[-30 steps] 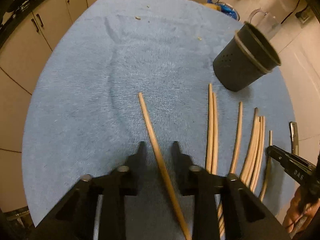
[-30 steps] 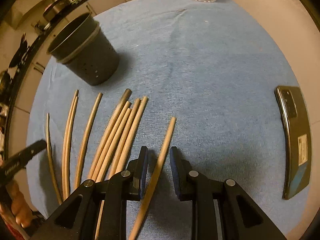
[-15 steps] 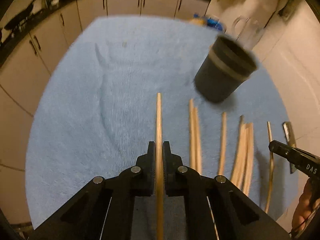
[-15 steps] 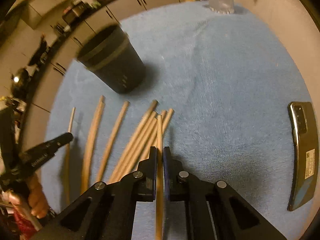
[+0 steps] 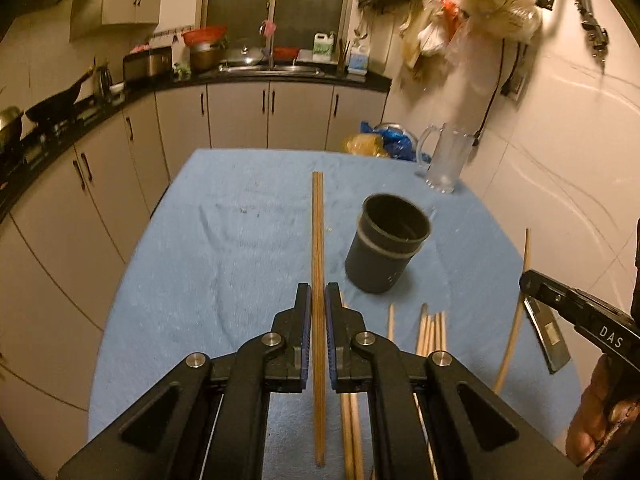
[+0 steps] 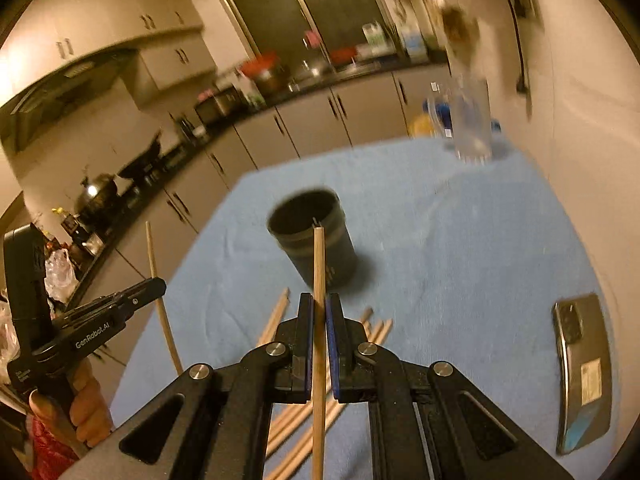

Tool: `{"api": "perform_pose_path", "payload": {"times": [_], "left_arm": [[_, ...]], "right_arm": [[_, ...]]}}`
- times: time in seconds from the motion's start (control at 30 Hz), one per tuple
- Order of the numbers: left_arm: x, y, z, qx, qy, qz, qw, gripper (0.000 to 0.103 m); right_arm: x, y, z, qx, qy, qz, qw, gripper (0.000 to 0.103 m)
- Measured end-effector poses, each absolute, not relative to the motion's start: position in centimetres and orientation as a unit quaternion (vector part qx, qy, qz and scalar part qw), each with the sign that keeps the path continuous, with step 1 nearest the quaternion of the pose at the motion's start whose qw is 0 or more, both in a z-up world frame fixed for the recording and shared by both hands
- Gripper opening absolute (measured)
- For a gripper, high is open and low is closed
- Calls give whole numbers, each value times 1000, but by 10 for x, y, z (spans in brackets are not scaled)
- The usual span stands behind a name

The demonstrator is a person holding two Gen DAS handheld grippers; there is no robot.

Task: Organize utensils
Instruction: 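Lift both held chopsticks and carry them over the dark grey holder cup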

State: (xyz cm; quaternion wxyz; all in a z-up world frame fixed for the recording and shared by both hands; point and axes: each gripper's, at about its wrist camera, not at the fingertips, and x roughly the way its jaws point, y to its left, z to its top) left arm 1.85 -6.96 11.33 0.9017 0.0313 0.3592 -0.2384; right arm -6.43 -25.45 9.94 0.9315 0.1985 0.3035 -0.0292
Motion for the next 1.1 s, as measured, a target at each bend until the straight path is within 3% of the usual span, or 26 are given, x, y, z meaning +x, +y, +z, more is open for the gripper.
{"api": "perform_pose_path", "payload": {"times": [0.3,1.1], "left_arm": [[14,-72,134,28,342,-247,906,6],[34,-91,180,21,324,-271,906,6]], "right_arm": [[-69,-254,126,192,239,-36,951,6],[-54,-276,172,218,185,-41,957,6]]}}
